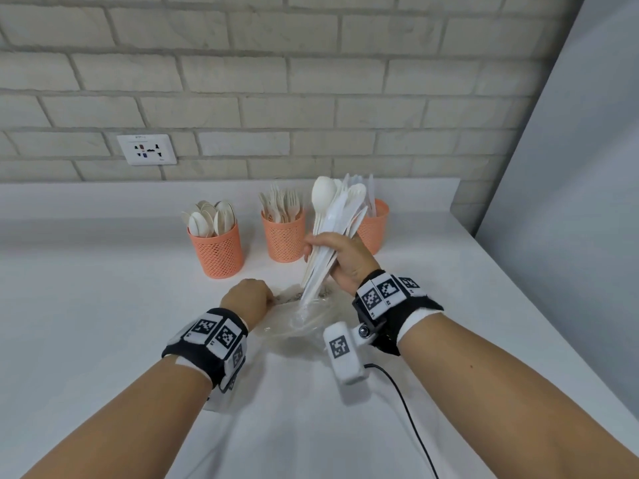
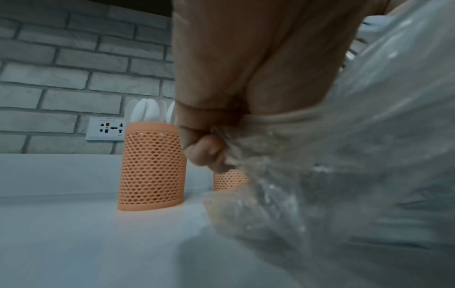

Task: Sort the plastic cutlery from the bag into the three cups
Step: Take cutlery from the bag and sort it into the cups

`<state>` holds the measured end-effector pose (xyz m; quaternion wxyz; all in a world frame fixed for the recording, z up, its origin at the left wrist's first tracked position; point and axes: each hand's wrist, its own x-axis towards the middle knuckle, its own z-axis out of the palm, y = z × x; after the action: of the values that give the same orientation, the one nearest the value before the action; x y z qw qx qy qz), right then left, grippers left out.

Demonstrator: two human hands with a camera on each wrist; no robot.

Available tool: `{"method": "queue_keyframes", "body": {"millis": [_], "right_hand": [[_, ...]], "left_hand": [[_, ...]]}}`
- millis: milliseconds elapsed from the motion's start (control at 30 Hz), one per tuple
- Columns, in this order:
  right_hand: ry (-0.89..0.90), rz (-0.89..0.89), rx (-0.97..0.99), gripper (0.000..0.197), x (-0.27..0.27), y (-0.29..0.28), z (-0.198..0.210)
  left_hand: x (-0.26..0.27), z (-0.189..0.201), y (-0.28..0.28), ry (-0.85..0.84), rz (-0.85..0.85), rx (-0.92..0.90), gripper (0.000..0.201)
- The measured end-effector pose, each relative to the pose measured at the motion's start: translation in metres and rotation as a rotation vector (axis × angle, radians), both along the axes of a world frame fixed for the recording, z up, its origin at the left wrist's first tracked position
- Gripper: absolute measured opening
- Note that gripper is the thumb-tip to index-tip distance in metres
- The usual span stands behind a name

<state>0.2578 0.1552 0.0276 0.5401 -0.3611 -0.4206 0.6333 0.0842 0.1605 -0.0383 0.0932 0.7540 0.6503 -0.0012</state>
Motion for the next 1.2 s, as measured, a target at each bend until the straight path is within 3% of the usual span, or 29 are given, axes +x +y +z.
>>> {"method": "queue_keyframes", "body": {"millis": [133,233,333,400,467,533,567,667,767,1000,1100,1200], "right_hand": [[0.161,-0.043,-0.006,0.02,0.012,0.001,0.01],[0.138,-0.015,-0.001,0.016,0.017,0.0,0.015],[0.09,0.002,-0.014,0.014,0.017,0.002,0.012],[0.051,0.012,-0.012,0.014,0.015,0.002,0.01],[0.021,0.03,-0.005,0.013,0.011,0.001,0.01],[0.004,0.075,0.016,0.012,0.005,-0.003,0.013],[-0.019,0.114,0.038,0.015,0.0,-0.005,0.014],[-0.179,0.254,0.144,0.021,-0.013,-0.014,0.019],[-0.323,0.34,0.239,0.023,-0.021,-0.019,0.019],[-0.384,0.412,0.201,0.032,-0.024,-0.02,0.02],[-0.387,0.435,0.143,0.027,-0.024,-0.017,0.019],[-0.441,0.405,0.13,0.04,-0.026,-0.015,0.014]], "left_hand": [[-0.002,-0.007,0.005,0.08,0.147,-0.019,0.029],[0.002,-0.002,0.001,0.105,0.221,-0.093,0.033],[0.012,0.029,-0.01,0.101,0.236,-0.132,0.044],[0.013,0.052,-0.015,-0.151,0.134,0.039,0.057],[0.016,0.076,-0.025,-0.61,0.024,0.205,0.065],[0.024,0.092,-0.032,-0.946,-0.028,0.135,0.053],[0.029,0.096,-0.034,-1.026,-0.057,0.043,0.054],[0.036,0.096,-0.032,-1.201,-0.074,-0.123,0.066],[0.035,0.093,-0.032,-1.397,0.004,-0.148,0.048],[0.039,0.087,-0.036,-1.609,0.14,-0.163,0.063],[0.041,0.084,-0.034,-1.634,0.177,-0.124,0.041],[0.038,0.083,-0.028,-1.735,0.257,-0.092,0.03]]}}
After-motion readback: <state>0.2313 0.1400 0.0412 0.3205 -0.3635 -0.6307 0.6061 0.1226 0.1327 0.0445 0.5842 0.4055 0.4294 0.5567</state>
